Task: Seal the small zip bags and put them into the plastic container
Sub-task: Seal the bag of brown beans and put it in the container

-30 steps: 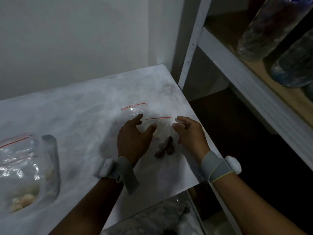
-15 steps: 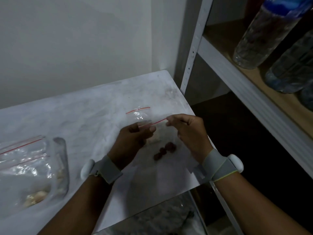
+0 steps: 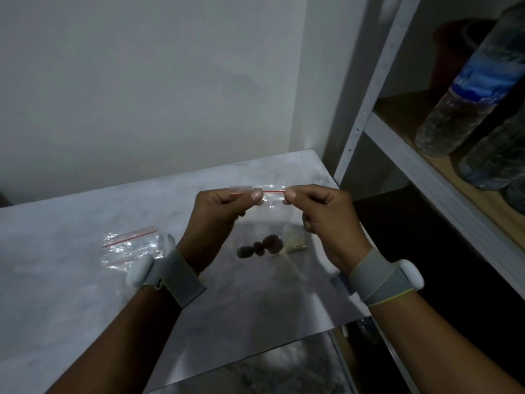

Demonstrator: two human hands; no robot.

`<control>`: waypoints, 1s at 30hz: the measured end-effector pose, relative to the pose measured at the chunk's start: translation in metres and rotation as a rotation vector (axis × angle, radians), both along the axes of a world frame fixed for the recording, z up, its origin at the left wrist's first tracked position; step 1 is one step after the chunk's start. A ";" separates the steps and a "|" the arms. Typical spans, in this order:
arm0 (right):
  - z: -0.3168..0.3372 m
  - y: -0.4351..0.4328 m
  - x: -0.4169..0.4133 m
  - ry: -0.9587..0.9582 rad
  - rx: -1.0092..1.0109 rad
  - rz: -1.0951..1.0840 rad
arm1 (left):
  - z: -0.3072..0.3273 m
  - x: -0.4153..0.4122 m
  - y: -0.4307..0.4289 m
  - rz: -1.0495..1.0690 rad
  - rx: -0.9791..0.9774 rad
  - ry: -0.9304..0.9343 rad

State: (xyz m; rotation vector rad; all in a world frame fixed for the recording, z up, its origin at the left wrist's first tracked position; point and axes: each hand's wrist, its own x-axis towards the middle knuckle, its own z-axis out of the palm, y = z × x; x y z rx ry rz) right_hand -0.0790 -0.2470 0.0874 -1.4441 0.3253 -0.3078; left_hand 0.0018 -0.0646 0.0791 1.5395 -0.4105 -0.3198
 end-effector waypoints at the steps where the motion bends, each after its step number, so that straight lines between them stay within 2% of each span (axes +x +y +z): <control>1: 0.005 0.006 0.001 -0.011 -0.015 0.000 | 0.007 0.000 0.007 0.008 -0.001 -0.018; 4: 0.014 0.016 0.004 -0.032 -0.069 0.004 | 0.021 -0.003 0.018 0.059 0.000 -0.033; 10: 0.023 0.042 0.012 0.025 0.047 0.144 | 0.033 -0.010 0.039 0.101 -0.001 -0.054; 17: 0.023 0.070 0.017 -0.029 -0.048 0.114 | 0.033 -0.008 0.071 0.048 0.022 -0.083; 23: 0.023 0.090 0.019 -0.082 -0.113 0.156 | 0.034 -0.013 0.094 0.123 0.118 -0.237; 28: 0.022 0.107 0.020 -0.098 -0.107 0.210 | 0.042 -0.017 0.127 0.028 0.123 -0.177; 30: 0.015 0.141 0.025 -0.088 -0.095 0.304 | 0.035 -0.019 0.162 0.084 0.166 -0.155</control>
